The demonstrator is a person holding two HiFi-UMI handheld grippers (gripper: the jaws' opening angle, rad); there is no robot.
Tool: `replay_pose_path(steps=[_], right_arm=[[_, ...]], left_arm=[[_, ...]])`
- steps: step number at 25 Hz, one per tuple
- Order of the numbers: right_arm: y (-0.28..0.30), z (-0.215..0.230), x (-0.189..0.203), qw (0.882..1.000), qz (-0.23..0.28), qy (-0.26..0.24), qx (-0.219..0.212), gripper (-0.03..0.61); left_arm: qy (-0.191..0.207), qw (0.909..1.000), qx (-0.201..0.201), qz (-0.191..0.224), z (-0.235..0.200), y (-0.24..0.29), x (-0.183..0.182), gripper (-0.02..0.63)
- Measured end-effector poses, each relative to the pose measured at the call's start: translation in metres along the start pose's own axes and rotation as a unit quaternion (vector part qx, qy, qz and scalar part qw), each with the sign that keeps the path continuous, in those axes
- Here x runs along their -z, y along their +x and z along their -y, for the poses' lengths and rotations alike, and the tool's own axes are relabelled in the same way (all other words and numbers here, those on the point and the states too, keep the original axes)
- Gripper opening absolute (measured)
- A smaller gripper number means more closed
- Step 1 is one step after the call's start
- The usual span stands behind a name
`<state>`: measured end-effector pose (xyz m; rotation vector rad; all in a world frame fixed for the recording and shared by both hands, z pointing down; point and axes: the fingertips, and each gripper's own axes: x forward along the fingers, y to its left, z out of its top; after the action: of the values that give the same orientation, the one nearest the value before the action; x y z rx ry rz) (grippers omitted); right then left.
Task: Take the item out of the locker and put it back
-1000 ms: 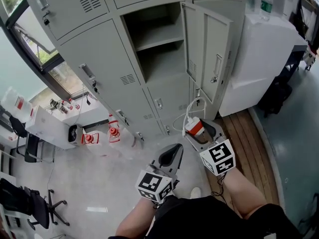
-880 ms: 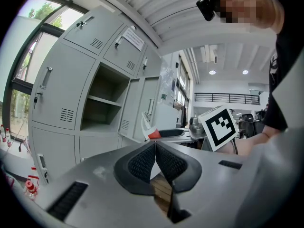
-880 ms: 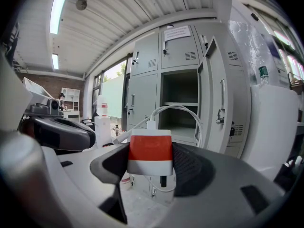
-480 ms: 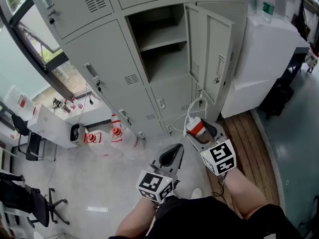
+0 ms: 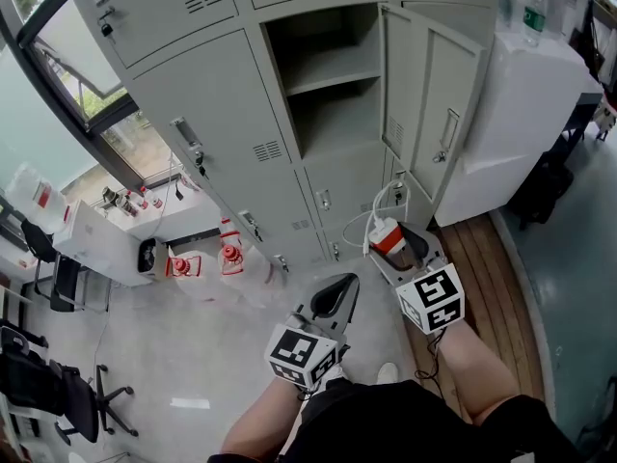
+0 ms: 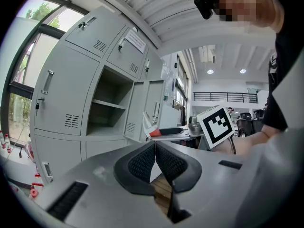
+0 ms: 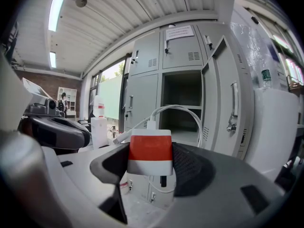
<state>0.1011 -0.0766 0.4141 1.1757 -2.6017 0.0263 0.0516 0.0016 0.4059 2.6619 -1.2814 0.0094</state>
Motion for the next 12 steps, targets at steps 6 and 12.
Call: replay_pose_path(steps=[6, 12], right_arm=[[0.027, -0.002, -0.011, 1.000, -0.001, 0.007, 0.014, 0.325], [0.057, -0.004, -0.023, 0.999, 0.004, 0.014, 0.033, 0.325]], left_arm=[[0.001, 0.9999, 0.011, 0.000, -0.031, -0.003, -0.008, 0.017], [0.002, 0.9995, 0.030, -0.005, -0.062, -0.005, -0.010, 0.017]])
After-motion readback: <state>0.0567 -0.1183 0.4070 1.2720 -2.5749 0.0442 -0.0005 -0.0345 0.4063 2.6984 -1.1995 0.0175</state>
